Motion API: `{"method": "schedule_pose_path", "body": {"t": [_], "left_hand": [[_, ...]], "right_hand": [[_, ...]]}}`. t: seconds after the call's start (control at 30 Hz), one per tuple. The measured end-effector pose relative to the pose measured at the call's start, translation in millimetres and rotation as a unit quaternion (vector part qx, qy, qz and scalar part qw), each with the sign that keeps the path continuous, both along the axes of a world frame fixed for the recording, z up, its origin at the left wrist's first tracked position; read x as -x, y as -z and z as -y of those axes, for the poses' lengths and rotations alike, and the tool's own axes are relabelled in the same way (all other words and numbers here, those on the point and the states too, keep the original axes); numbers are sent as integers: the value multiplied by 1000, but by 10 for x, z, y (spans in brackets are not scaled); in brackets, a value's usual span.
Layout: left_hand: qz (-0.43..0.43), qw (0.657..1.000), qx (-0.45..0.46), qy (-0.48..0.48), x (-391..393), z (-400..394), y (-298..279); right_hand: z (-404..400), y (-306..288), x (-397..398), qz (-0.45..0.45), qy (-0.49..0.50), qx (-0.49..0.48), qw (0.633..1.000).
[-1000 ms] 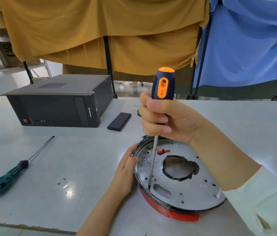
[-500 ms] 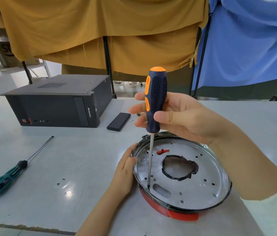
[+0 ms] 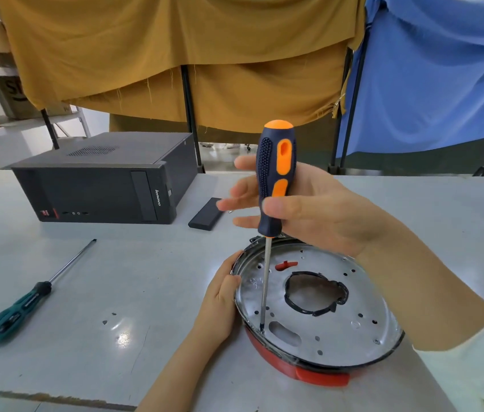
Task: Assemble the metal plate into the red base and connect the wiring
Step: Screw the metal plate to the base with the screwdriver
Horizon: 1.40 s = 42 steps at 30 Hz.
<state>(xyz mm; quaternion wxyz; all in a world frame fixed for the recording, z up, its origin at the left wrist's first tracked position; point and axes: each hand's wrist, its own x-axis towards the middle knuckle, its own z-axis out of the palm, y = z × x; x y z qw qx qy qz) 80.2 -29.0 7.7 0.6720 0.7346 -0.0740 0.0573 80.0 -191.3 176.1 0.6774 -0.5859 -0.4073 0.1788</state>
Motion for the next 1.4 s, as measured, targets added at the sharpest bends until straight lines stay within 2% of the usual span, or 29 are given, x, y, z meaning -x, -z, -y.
{"method": "schedule_pose_path", "body": {"t": [0.07, 0.13, 0.23, 0.33, 0.4, 0.47, 0.57, 0.63, 0.7, 0.73, 0.8, 0.9, 0.97, 1.03, 1.13, 1.23, 1.3, 1.33, 1.4], "left_hand": [[0, 1000, 3, -1, -7, -2, 6], [-1, 1000, 1, 1, -15, 1, 9], [-1, 1000, -1, 3, -22, 5, 15], [0, 1000, -3, 0, -22, 5, 13], [1, 1000, -4, 2, -20, 8, 8], [1, 1000, -1, 4, -21, 11, 6], [-3, 1000, 4, 8, -26, 4, 9], [-1, 1000, 5, 11, -20, 2, 11], [-1, 1000, 7, 9, -14, 3, 6], [0, 1000, 8, 9, -13, 4, 8], [2, 1000, 9, 10, -22, 10, 12], [3, 1000, 14, 8, -32, 19, 17], [2, 1000, 11, 9, -28, 14, 20], [1, 1000, 4, 10, -25, 6, 14], [-7, 1000, -5, 15, -30, -7, -3], [-16, 1000, -8, 19, -31, -14, -17], [-19, 1000, -7, 20, -23, -13, -25], [-19, 1000, -5, 19, -18, -11, -25], [-20, 1000, 4, 17, -12, 0, -31]], "right_hand": [[65, 4, 16, 11, -64, -10, 998], [79, 3, 11, 44, -34, 5, 998], [29, -13, 10, 85, 106, 25, 990], [-49, 39, 22, 121, 269, 31, 955], [-76, 77, 9, 129, 313, 31, 940], [-68, 76, -28, 96, 258, 39, 961], [-43, 69, -60, -15, 38, -22, 999], [-27, 69, -67, -72, -78, -55, 993], [-42, 59, -63, -69, -93, -47, 992], [-62, 54, -55, -62, -65, -37, 995], [-138, 67, -23, -32, 60, -23, 997], [-246, 171, 43, 37, 300, -19, 953], [-242, 192, 61, 51, 339, -23, 939], [-167, 131, 18, 38, 259, -18, 965], [-74, 62, -111, -6, 54, -33, 998], [-111, 76, -191, -124, -154, -90, 976], [-158, 58, -199, -139, -184, -75, 970], [-179, 44, -191, -114, -161, -56, 979], [-228, 32, -152, -60, -43, -27, 997]]}}
